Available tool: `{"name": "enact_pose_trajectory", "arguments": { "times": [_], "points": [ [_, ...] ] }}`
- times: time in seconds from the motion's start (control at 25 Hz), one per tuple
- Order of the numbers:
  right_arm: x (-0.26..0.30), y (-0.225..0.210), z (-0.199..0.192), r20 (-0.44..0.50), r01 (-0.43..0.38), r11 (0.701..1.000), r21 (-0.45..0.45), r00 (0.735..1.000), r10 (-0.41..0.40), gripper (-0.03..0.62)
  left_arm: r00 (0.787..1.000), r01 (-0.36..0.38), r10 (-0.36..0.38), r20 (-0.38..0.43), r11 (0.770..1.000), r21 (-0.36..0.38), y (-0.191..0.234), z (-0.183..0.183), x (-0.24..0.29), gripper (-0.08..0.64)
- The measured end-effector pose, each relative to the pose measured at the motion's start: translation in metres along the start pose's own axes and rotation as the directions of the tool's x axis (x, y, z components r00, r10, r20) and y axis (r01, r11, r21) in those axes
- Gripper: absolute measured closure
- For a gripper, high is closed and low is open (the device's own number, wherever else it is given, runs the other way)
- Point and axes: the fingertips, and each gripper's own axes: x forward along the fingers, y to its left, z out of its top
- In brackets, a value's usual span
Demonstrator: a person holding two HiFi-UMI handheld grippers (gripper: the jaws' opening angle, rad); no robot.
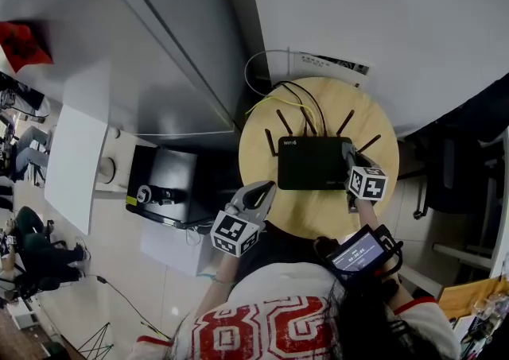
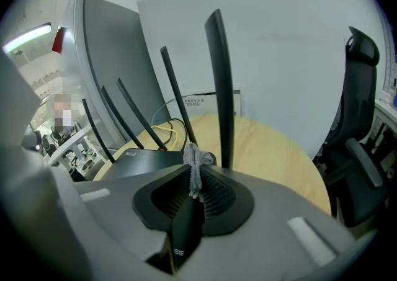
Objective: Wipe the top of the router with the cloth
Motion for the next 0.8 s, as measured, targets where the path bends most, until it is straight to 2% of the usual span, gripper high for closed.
{"name": "enact_pose_trajectory", "arguments": {
  "times": [0.12, 0.24, 0.48, 0.68, 0.8],
  "points": [
    [0.006, 0.025, 0.007, 0.013, -0.049, 0.999, -0.014, 0.999, 0.049, 0.549, 1.0, -0.015, 0.015, 0.0, 1.0, -0.006, 0.004, -0.003, -0.003, 0.565],
    [0.017, 0.065, 0.013, 0.013, -0.134, 0.99, -0.039, 0.991, 0.134, 0.549, 0.999, -0.036, 0.036, 0.004, 0.999, -0.013, 0.01, -0.004, -0.007, 0.565],
    [0.038, 0.152, 0.005, -0.064, -0.319, 0.935, -0.155, 0.948, 0.312, 0.549, 0.998, -0.068, 0.068, 0.007, 0.998, -0.016, 0.015, -0.005, -0.017, 0.565],
    [0.055, 0.195, -0.006, -0.122, -0.387, 0.903, -0.186, 0.921, 0.37, 0.549, 0.994, -0.11, 0.11, -0.002, 0.994, -0.026, 0.024, -0.009, -0.03, 0.565],
    [0.059, 0.206, -0.011, -0.142, -0.401, 0.895, -0.196, 0.914, 0.379, 0.549, 0.99, -0.138, 0.138, 0.0, 0.99, -0.036, 0.031, -0.011, -0.04, 0.565]
  ]
}}
